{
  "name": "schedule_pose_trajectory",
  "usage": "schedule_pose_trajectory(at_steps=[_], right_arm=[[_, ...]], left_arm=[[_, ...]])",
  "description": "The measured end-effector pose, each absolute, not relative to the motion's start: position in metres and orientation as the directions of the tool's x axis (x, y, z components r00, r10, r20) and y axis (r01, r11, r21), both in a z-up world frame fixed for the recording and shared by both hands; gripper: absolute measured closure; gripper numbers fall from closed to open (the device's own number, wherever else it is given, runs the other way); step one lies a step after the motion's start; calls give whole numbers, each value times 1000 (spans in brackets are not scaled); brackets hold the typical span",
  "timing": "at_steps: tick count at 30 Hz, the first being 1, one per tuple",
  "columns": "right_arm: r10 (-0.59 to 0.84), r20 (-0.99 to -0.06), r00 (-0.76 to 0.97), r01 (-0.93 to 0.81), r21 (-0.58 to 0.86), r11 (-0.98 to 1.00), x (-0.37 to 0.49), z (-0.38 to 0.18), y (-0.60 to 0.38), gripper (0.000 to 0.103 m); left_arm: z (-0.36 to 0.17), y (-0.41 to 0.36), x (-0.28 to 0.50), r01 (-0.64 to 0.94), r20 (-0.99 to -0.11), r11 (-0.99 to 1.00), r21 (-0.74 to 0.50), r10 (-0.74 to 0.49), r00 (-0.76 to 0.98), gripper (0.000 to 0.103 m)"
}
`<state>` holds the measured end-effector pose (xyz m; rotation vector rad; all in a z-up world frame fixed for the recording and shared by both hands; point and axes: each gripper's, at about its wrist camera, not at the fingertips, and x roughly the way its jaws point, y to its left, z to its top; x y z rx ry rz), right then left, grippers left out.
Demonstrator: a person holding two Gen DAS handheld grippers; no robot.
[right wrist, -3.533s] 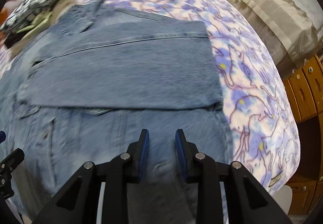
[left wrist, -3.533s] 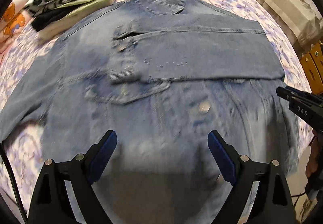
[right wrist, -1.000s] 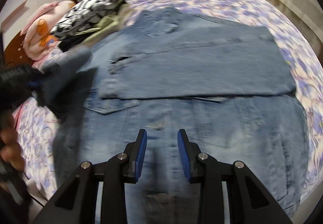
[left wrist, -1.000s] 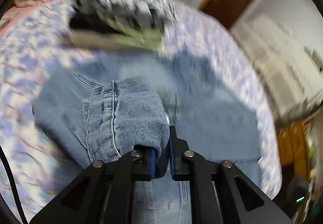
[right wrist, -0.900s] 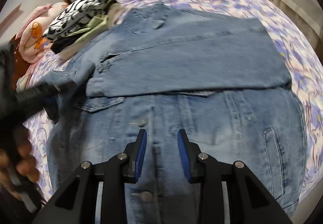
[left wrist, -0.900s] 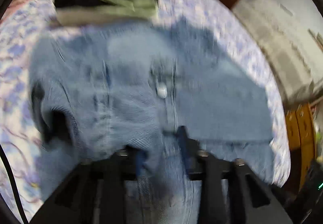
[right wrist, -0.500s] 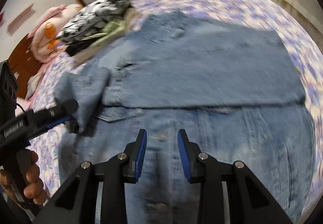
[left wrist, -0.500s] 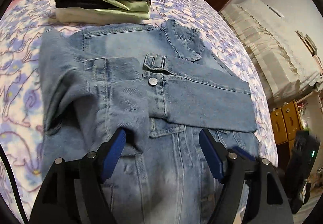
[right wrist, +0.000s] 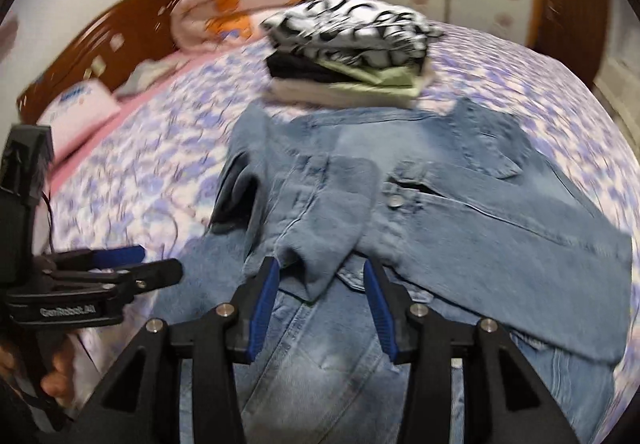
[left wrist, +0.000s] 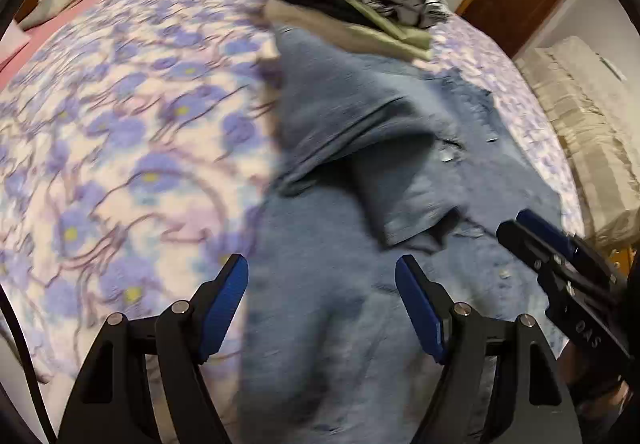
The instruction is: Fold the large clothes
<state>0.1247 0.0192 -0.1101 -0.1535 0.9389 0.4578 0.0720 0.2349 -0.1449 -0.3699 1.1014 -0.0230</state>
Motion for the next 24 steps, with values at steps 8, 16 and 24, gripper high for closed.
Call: schedule_pose_trajectory(at_steps=[8, 16, 24], right_arm=[[193, -849, 491, -605, -173, 777, 133, -146, 64, 59], [74, -858, 508, -744, -394, 539, 135, -174, 108, 69], [229, -819, 526, -666, -230, 709, 164, -102, 87, 99]], left_arm=[[-172, 256, 61, -234, -884, 905, -354, -243, 400, 28], [-174, 252, 62, -230, -884, 903, -362, -254, 393, 28], [-165, 252, 57, -228, -877, 901, -369, -256, 405, 28]])
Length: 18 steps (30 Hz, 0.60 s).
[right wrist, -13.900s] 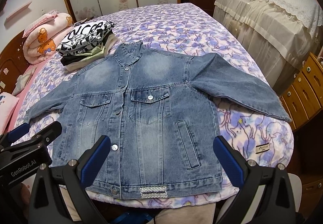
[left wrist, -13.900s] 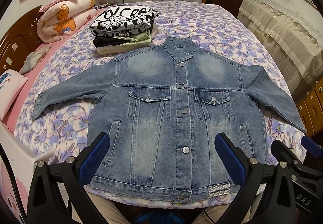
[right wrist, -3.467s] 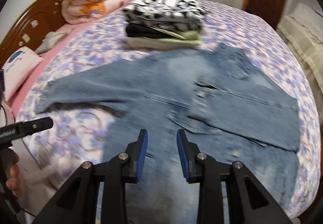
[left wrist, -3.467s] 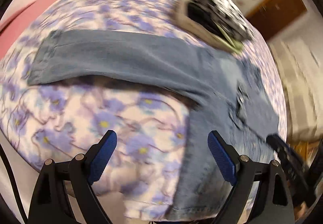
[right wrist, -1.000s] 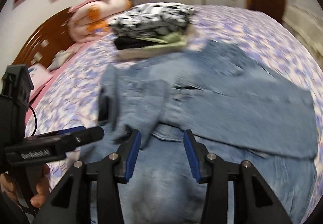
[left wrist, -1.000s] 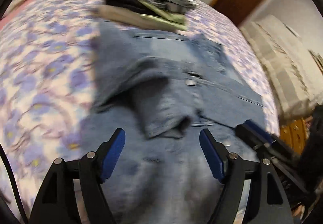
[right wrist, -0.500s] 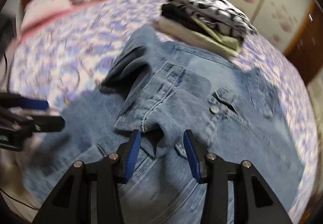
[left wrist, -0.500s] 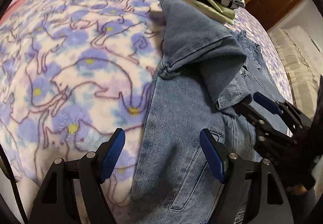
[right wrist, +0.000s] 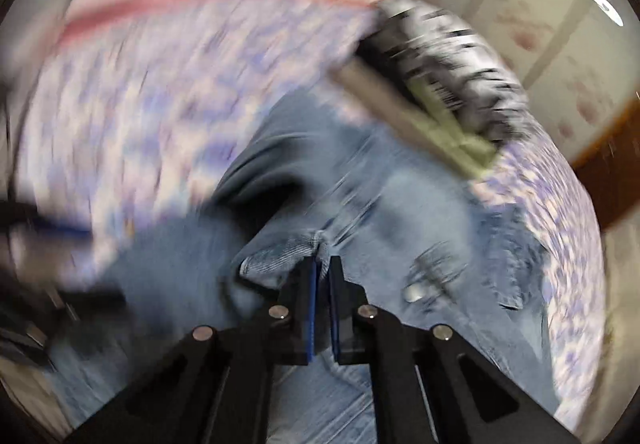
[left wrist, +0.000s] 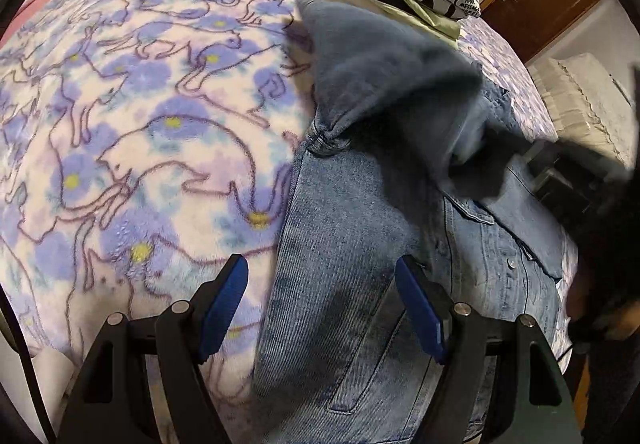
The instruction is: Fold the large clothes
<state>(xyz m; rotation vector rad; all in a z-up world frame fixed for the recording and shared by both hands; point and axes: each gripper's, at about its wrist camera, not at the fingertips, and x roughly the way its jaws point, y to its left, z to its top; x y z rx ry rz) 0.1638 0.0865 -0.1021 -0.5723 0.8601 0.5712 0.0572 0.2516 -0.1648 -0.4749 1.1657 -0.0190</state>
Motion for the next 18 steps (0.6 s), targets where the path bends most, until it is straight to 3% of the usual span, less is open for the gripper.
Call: schedule_pose_trajectory(at_steps=[4, 8, 10, 12, 13, 15, 18], right_arm=[[356, -680, 641, -484, 3, 875, 180, -30, 18, 99], [341, -608, 717, -258, 222, 940, 173, -19, -62, 98], [274, -662, 697, -91, 297, 950, 168, -45, -103, 94], [195, -788, 584, 85, 299, 950, 161, -94, -142, 75], [184, -817, 547, 120, 295, 948, 157, -109, -151, 72], [174, -868, 464, 187, 288, 939, 145, -141, -175, 72], [183, -874, 450, 195, 296, 935, 134, -152, -193, 70]], left_arm=[[-159, 249, 56, -218, -870, 901, -376, -263, 417, 28], [-156, 242, 56, -200, -865, 901, -385, -277, 419, 28], [-158, 236, 57, -184, -867, 905, -383, -284, 410, 28], [-161, 229, 58, -169, -873, 911, -375, -286, 395, 28], [-162, 225, 59, -162, -876, 914, -372, -288, 388, 28], [-165, 219, 61, -149, -880, 918, -368, -291, 376, 28], [-166, 212, 68, -132, -888, 928, -348, -281, 364, 28]])
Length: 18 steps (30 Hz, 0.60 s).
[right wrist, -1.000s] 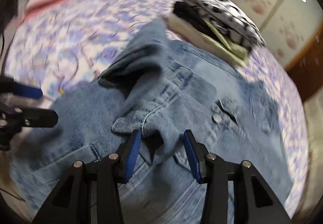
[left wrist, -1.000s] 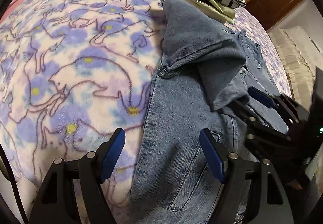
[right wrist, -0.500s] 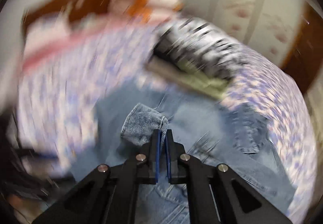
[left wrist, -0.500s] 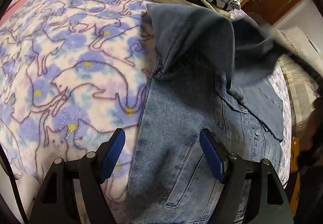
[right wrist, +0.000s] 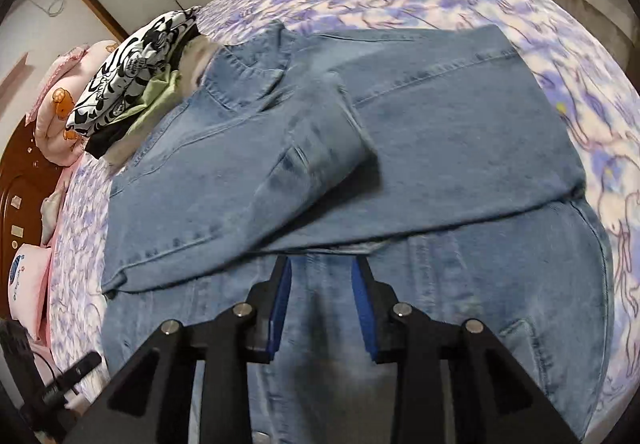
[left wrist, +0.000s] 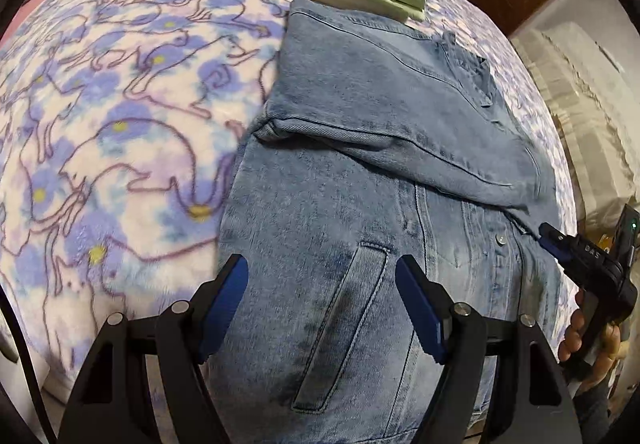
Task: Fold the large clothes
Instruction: 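Grasp the buttoned sleeve cuff with the right tool and straighten the sleeve across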
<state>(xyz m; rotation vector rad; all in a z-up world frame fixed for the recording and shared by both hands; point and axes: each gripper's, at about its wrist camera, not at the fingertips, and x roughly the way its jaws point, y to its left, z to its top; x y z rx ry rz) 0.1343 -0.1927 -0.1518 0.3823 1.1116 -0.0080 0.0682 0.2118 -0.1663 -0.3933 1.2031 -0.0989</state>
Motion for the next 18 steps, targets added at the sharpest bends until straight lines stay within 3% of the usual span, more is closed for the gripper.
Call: schedule_pose_trajectory(at_steps=[4, 7, 18], right_arm=[[216, -851, 478, 166, 330, 929, 152, -147, -204, 57], [202, -847, 491, 167, 320, 933, 171, -145, -210, 56], [200, -894, 401, 129, 271, 954, 264, -193, -217, 52]], left_arm=[[-165, 210, 90, -105, -896, 946, -306, -249, 369, 28], [-163, 212, 120, -99, -902, 964, -247, -192, 386, 28], [-209, 234, 249, -128, -945, 969, -211, -168, 282, 28]])
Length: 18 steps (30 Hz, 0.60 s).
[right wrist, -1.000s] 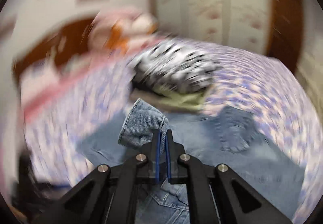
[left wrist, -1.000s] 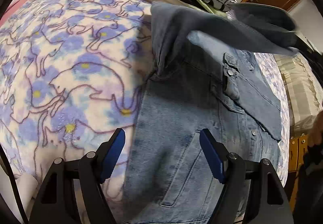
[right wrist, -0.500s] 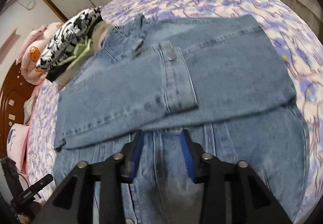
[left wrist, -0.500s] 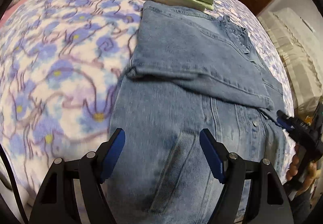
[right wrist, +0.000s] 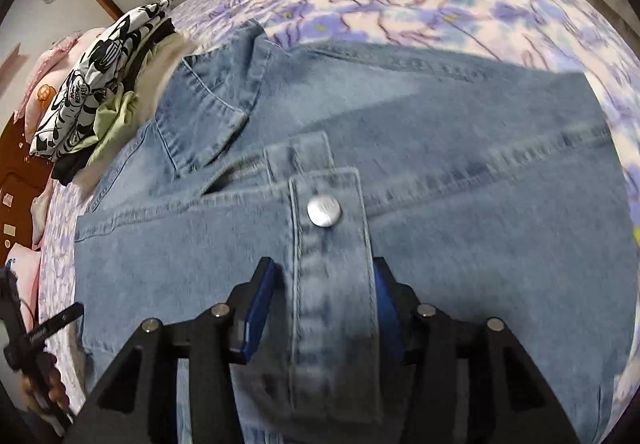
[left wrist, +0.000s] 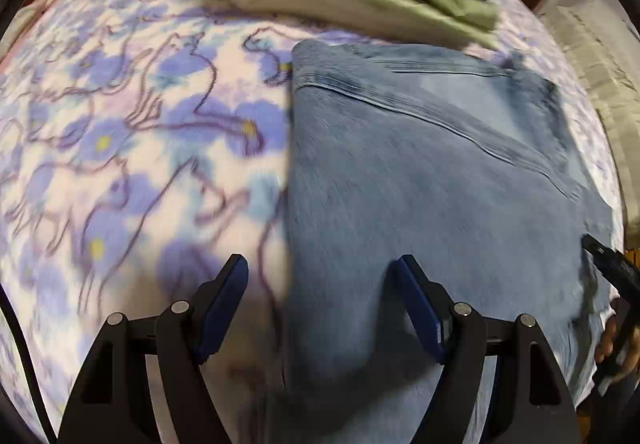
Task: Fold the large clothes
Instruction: 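Grasp the buttoned sleeve cuff with the right tool and straighten the sleeve across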
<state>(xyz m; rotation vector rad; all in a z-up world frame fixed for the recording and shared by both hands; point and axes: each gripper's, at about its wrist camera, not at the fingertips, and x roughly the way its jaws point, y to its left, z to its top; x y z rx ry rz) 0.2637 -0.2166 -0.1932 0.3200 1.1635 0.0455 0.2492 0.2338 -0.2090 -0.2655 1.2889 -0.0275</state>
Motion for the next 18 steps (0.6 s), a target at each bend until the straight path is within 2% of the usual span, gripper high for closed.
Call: schedule_pose_trajectory(at_steps=[2, 4, 5, 6, 7, 8, 10, 12, 13, 15, 16, 17, 18], right_arm=[[180, -895, 409, 97, 239, 966, 269, -193, -207, 52], [131, -901, 413, 52, 166, 985, 271, -193, -196, 60], [120, -900, 420, 10, 137, 991, 271, -191, -190, 71], [128, -895, 427, -14, 135, 991, 270, -188, -186, 78], [123, -889, 440, -20, 127, 992, 269, -184, -185, 82], [124, -869, 479, -22, 129, 991, 266, -174, -185, 92], [160, -817, 555, -5, 189, 982, 261, -158, -193, 94], [129, -804, 580, 32, 181, 983, 263, -161, -197, 92], [99, -824, 558, 45, 149, 988, 267, -172, -196, 91], [38, -873, 487, 53, 73, 996, 274, -193, -191, 78], [33, -874, 485, 49, 64, 997, 272, -195, -191, 77], [12, -873, 488, 63, 48, 997, 268, -191, -192, 70], [-13, -879, 477, 83, 30, 996, 266, -185, -193, 64]], left_arm=[[-217, 239, 263, -155, -943, 957, -244, -196, 270, 26], [-215, 243, 272, -171, -931, 949, -263, -204, 301, 29], [-211, 243, 275, -161, -921, 951, -264, -199, 335, 56], [-205, 242, 279, -144, -913, 955, -260, -194, 359, 94], [-203, 241, 282, -142, -913, 957, -254, -189, 360, 95], [-198, 242, 284, -148, -910, 958, -247, -177, 375, 96], [-190, 239, 282, -136, -893, 966, -220, -144, 427, 97], [-189, 234, 282, -119, -885, 977, -177, -105, 454, 97], [-192, 232, 282, -124, -887, 979, -164, -91, 453, 97], [-199, 231, 284, -147, -896, 977, -155, -77, 437, 95], [-202, 232, 284, -160, -898, 974, -162, -78, 434, 92], [-201, 235, 284, -175, -897, 970, -170, -79, 434, 91], [-198, 237, 282, -187, -897, 967, -175, -78, 436, 84]])
